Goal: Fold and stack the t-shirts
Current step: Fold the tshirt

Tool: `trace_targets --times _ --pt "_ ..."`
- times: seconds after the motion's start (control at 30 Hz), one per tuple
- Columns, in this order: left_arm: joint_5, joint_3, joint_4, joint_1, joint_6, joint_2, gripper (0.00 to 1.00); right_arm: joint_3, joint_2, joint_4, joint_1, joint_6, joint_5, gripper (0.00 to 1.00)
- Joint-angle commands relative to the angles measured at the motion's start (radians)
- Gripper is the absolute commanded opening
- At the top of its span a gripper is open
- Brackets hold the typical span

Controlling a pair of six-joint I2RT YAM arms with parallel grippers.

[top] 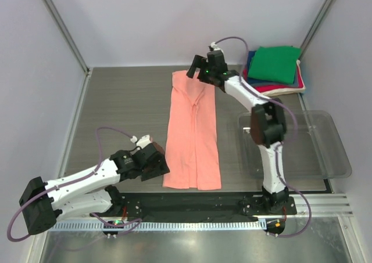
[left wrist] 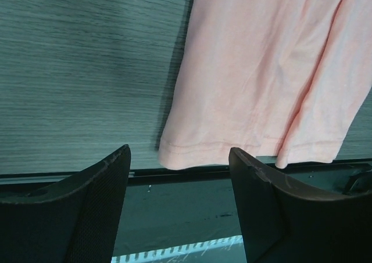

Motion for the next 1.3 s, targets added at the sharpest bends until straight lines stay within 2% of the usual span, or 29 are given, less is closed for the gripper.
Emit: trace_targets --times 0.0,0.07,0.1,0.17,0.27,0.3,0.4,0.57,0.7,0.9,1.03,1.1,1.13,1.27 --pt "-0.005 -0.038 0.085 -0.008 0.011 -0.032 0.69 -0.325 -0.424 -0.058 0.061 -0.08 0.104 1.0" --pt "0.015 -0.083 0.114 -0.008 0.005 -0.057 0.69 -0.485 -0.558 -0.107 0.127 -0.094 0.23 1.0" --pt "0.019 -0.095 0.14 -0.009 0.005 -0.066 0.69 -0.615 -0.682 -0.182 0.211 -0.081 0.288 1.0" --pt "0.025 -0.123 0.156 -0.009 0.011 -0.091 0.69 -0.738 -0.791 -0.259 0.314 -0.03 0.4 1.0" --pt "0.029 -0.129 0.159 -0.012 0.022 -0.102 0.69 -1.008 -0.991 -0.37 0.454 0.172 0.428 1.0" --pt "0.034 -0.132 0.162 -0.014 0.025 -0.103 0.69 -1.153 -1.09 -0.37 0.489 0.232 0.416 0.97" --pt "0.038 -0.157 0.182 -0.015 0.023 -0.108 0.68 -1.35 -1.19 -0.37 0.621 0.408 0.395 0.89" --pt "0.043 -0.198 0.199 -0.015 0.006 -0.132 0.67 -1.443 -1.28 -0.423 0.807 0.62 0.444 0.77" --pt "0.048 -0.212 0.203 -0.015 -0.004 -0.16 0.67 -1.471 -1.237 -0.411 0.859 0.666 0.459 0.68" --pt "0.068 -0.243 0.208 -0.017 -0.023 -0.164 0.66 -1.504 -1.171 -0.33 0.867 0.674 0.456 0.58" --pt "0.071 -0.272 0.211 -0.026 -0.043 -0.166 0.63 -1.529 -1.169 -0.31 0.865 0.68 0.453 0.45" --pt "0.072 -0.287 0.212 -0.031 -0.06 -0.171 0.63 -1.541 -1.18 -0.309 0.865 0.683 0.453 0.41" --pt "0.074 -0.293 0.217 -0.035 -0.064 -0.169 0.62 -1.544 -1.183 -0.309 0.867 0.685 0.453 0.36" --pt "0.081 -0.322 0.264 -0.046 -0.089 -0.168 0.59 -1.563 -1.201 -0.304 0.865 0.694 0.453 0.29"
